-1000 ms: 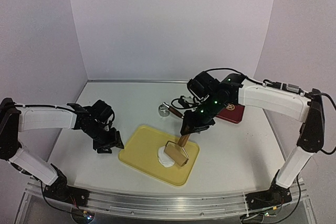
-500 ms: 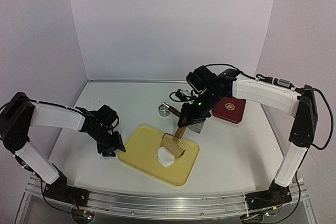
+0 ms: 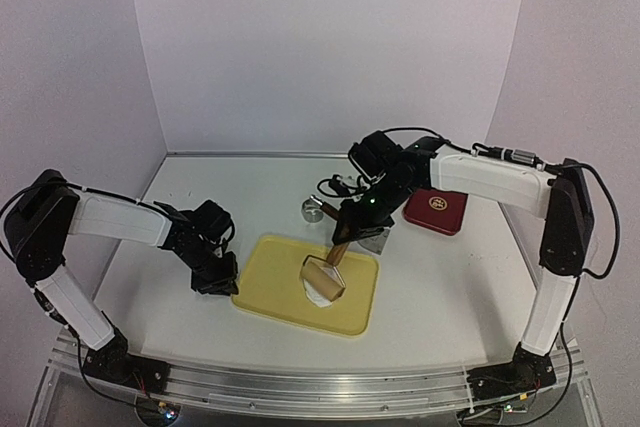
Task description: Roll out the dumpling wrappers from the dough
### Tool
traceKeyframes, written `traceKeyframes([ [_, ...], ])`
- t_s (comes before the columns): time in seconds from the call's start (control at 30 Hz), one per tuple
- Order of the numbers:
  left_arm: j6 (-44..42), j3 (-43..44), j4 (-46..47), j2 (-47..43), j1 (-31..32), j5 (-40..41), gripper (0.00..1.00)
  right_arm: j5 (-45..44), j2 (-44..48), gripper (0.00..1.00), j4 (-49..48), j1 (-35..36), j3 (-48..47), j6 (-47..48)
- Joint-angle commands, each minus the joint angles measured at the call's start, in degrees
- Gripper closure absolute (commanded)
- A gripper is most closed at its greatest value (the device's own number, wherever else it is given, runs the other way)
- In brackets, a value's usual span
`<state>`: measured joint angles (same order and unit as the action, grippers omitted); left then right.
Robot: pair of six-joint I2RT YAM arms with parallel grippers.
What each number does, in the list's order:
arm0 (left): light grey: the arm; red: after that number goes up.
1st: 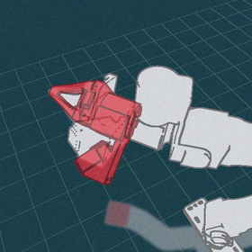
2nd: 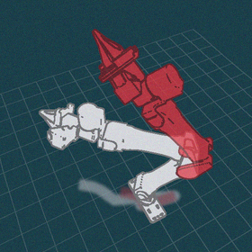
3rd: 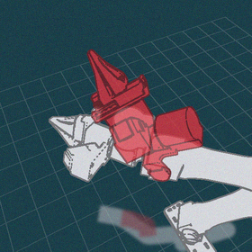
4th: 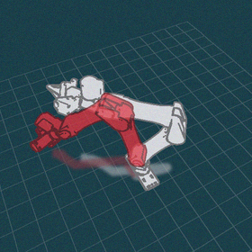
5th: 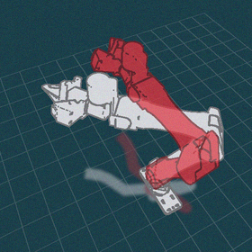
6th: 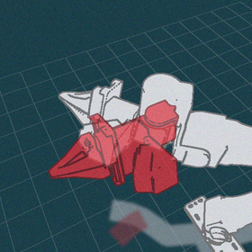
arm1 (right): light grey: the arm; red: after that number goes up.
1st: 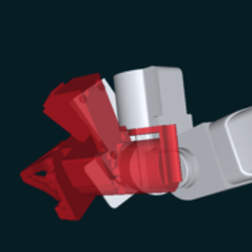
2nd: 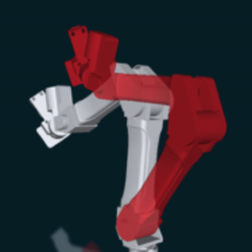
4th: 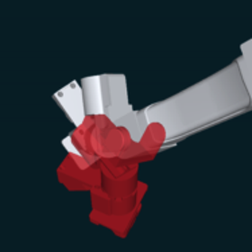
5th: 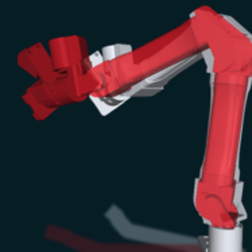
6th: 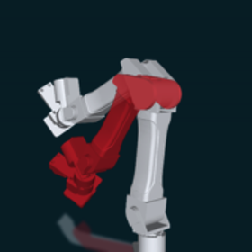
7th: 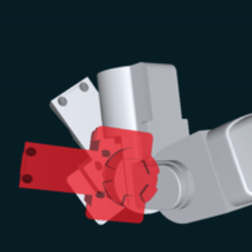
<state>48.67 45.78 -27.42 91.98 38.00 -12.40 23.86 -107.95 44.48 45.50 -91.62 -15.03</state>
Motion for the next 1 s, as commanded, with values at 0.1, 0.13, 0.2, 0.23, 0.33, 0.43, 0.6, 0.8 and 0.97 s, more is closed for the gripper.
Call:
traceKeyframes([
  [0.1, 2.50, 0.80, -2.66, 2.07, -0.91, 4.17, 1.00, -5.44, -1.73, 1.00, 1.81, 1.40, 6.84, -0.90],
  [0.13, 2.42, 0.80, -2.81, 2.02, -0.94, 4.28, 1.00, -6.68, -1.38, 1.00, 1.84, 1.42, 7.41, -1.12],
  [0.2, 2.03, 0.69, -2.90, 1.90, -0.96, 4.54, 1.00, -8.23, -0.46, 1.00, 1.86, 1.37, 7.21, -1.45],
  [0.23, 1.58, 0.59, -2.65, 1.72, -0.93, 4.56, 1.00, -8.18, -0.08, 1.00, 1.86, 1.36, 6.49, -1.49],
  [0.33, -1.29, 0.50, -1.42, 0.45, -0.91, 4.27, 1.00, -2.80, 0.75, 1.00, 1.86, 1.38, 2.82, -1.33],
  [0.43, -5.33, 1.29, -2.49, -0.98, -0.71, 5.47, 1.00, 3.30, 2.62, 1.00, 1.88, 1.36, -1.57, -3.31],
  [0.6, -12.53, 2.95, -6.03, -1.89, -0.20, 7.73, 1.00, 4.81, 7.19, 1.00, 2.07, 1.30, -4.97, -8.33],
  [0.8, -16.96, 2.91, -7.51, -2.39, 1.02, 7.04, 1.00, -3.06, 9.27, 1.00, 2.96, 0.88, -2.54, -14.19],
  [0.97, -15.50, 1.94, -8.44, -3.26, 3.16, 7.03, 1.00, -7.35, 8.55, 1.00, 2.57, 0.80, -0.34, -18.66],
])
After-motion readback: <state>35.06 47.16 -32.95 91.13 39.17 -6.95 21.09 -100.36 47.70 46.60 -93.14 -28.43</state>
